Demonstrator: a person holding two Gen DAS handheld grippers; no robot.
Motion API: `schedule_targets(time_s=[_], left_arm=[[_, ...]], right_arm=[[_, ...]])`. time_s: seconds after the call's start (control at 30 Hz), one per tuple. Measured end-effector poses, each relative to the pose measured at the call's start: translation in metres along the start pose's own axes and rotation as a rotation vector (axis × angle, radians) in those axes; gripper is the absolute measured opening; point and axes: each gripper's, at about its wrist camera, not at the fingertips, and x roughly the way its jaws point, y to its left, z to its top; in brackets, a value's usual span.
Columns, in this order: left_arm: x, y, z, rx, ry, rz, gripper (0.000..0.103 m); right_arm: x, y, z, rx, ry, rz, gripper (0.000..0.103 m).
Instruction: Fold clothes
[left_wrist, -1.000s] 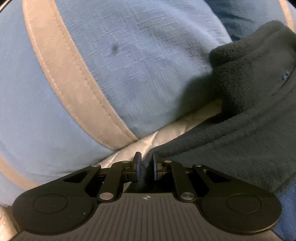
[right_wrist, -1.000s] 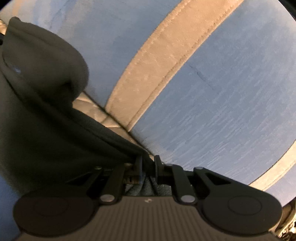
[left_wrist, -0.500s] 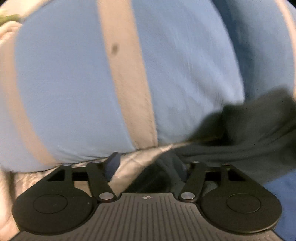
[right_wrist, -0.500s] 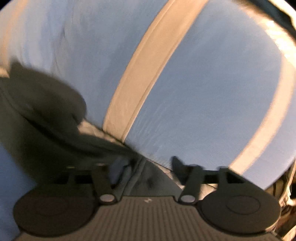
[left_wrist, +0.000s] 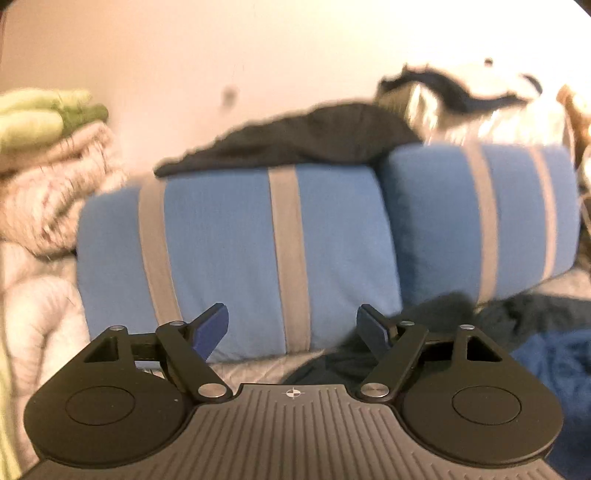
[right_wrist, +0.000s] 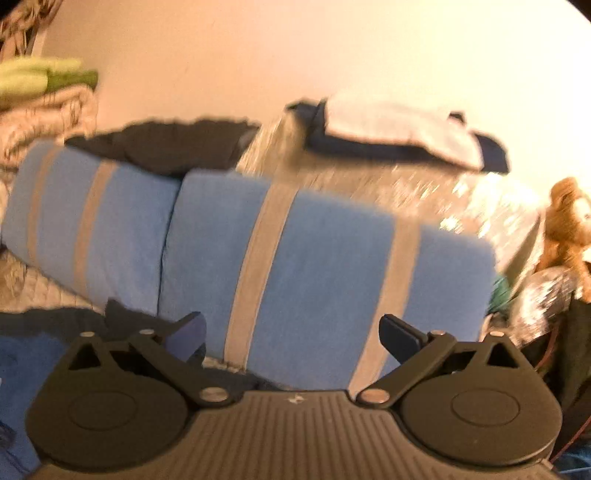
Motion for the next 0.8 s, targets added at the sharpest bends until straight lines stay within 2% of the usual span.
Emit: schedule_targets(time_s=[0.17, 0.23, 0.27, 0.37, 0.47, 0.6, 0.8], left_arm=[[-0.055, 0.013, 0.040, -0.073, -0.103, -0.031, 0.079], [-0.075, 0.020, 0.052, -0.070, -0.138, -0.018, 0.080], [-0.085, 0.024, 0.055, -0.062, -0.156, -0.004, 0.085], [-0.105, 0.040, 0.050, -0.074, -0.184, 0.024, 0.087], [-0.118, 0.059, 0.021, -0.143, -0.184, 0.038, 0.088], [-0.134, 0.074, -0.036, -0.160, -0.193, 0.097, 0.088], [-0.155, 0.104, -0.126, -0.284, -0.162, 0.199, 0.088]], right_arm=[[-0.049, -0.020, 0.035, 0.023, -0.088, -0.031, 0.103], [-0.068, -0.022, 0.051, 0.016, -0.121, -0.035, 0.103], [-0.078, -0.023, 0.058, 0.009, -0.138, -0.039, 0.103], [-0.099, -0.021, 0.067, 0.005, -0.182, -0.033, 0.103], [-0.104, -0.012, 0.058, 0.032, -0.192, 0.013, 0.103], [-0.093, 0.015, 0.024, 0.052, -0.177, 0.107, 0.103], [-0.061, 0.073, -0.031, -0.022, -0.120, 0.287, 0.103]])
